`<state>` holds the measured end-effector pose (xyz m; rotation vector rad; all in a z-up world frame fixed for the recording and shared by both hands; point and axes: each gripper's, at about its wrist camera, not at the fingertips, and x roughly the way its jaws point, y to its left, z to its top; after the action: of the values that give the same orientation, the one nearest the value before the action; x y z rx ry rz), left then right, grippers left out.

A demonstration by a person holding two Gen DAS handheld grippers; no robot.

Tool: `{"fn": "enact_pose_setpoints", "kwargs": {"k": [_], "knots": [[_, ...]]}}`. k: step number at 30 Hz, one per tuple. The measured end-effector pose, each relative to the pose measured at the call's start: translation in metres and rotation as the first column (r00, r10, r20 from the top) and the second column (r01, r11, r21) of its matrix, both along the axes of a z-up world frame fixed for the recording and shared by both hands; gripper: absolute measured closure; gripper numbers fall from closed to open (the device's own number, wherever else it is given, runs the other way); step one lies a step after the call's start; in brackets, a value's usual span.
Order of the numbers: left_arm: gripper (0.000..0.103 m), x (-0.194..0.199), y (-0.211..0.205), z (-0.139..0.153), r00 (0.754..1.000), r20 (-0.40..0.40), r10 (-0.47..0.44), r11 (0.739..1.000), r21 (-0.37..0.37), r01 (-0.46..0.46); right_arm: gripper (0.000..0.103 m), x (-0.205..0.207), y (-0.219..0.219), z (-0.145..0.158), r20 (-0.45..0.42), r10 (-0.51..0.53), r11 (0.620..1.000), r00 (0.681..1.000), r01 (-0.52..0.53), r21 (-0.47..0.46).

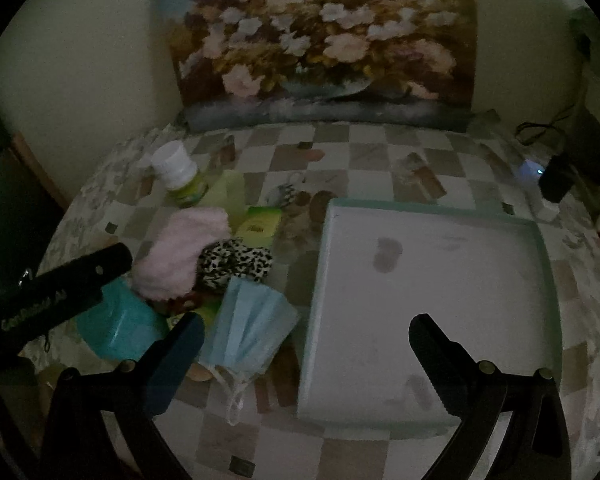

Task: Organize soft objects
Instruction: 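Move both grippers toward the pile of soft items beside the tray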

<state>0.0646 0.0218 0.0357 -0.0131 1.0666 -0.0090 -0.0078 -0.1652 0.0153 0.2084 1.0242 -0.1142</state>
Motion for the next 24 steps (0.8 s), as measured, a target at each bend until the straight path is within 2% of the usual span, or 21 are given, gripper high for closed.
{"fn": "enact_pose_setpoints", "kwargs": {"k": [8,16,24], "knots": [[0.0,0.029,0.006,-0.008,0.996,-0.066,0.06,0.998,0.008,-0.06,0.0,0.031,0.007,0.0,0.01,0.002,0.999,1.0,-0.002,0.032],[0.0,0.056,0.011,-0.02,0.989,-0.125,0.083,0.996,0.026,-0.08,0.0,0.055,0.009,-0.008,-0.023,0.014,0.997,1.0,-0.012,0.077],[0.0,0.062,0.024,-0.02,0.987,-0.111,0.118,0.991,0.071,-0.111,0.0,0.073,0.02,-0.016,-0.033,0.066,0.995,0.997,-0.063,0.082]]}}
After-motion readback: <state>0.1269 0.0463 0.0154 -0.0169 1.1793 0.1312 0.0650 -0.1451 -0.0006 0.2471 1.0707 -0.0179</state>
